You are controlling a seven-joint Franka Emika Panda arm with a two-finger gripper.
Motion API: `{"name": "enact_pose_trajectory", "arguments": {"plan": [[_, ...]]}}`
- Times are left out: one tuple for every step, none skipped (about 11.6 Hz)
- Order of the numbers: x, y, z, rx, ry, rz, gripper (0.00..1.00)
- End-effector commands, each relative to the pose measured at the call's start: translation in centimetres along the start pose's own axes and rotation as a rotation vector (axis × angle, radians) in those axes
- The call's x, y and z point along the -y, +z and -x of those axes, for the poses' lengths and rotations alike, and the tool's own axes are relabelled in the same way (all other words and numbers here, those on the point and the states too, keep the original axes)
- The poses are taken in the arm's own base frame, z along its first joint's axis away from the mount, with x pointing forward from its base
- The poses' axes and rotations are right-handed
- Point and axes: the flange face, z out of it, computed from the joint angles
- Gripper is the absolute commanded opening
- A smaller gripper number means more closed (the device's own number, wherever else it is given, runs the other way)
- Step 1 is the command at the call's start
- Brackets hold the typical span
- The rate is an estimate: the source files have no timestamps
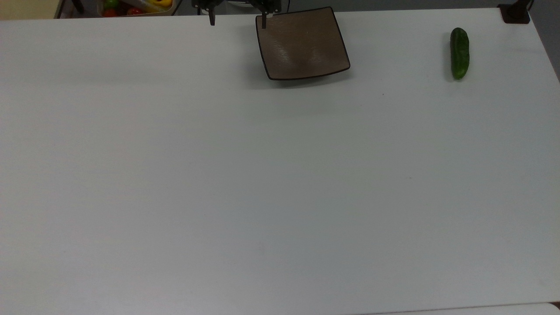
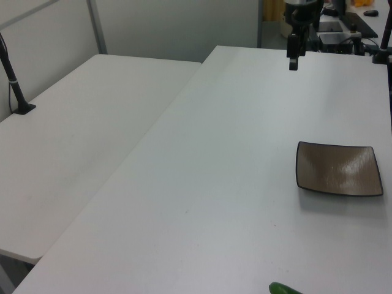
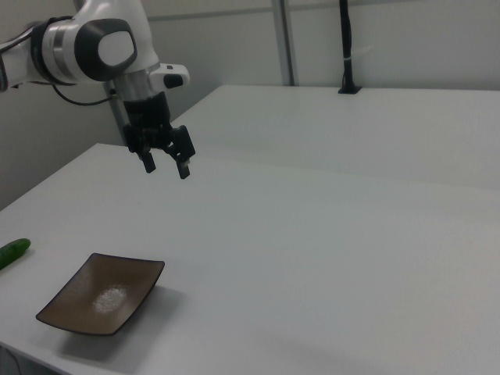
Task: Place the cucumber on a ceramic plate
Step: 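Move the open gripper from above the brown plate toward the green cucumber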
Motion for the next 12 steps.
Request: {"name": "enact_pose_trajectory", "arguments": {"plan": [[-0.1,1.2,-0.8,-0.044,-0.024,-0.021,1.0],[0.0,1.2,-0.8,-0.043,-0.027,-0.021,1.0],[0.3,1.3,-0.8,-0.042,-0.027,-0.022,1.0],[0.3,1.3,-0.6,-0.04,-0.024,-0.022,1.0],[0.2,1.1,-0.8,-0.046,-0.019,-0.024,1.0],[0.2,1.1,-0.8,-0.046,-0.017,-0.025,1.0],[0.3,1.1,-0.7,-0.046,-0.017,-0.026,1.0],[0.5,1.1,-0.7,-0.044,-0.02,-0.025,1.0],[0.7,1.2,-0.7,-0.043,-0.023,-0.025,1.0],[0.9,1.3,-0.7,-0.043,-0.028,-0.025,1.0],[1.5,1.3,-0.7,-0.048,-0.036,-0.026,1.0],[2.3,1.2,-0.8,-0.054,-0.048,-0.032,1.0]]}}
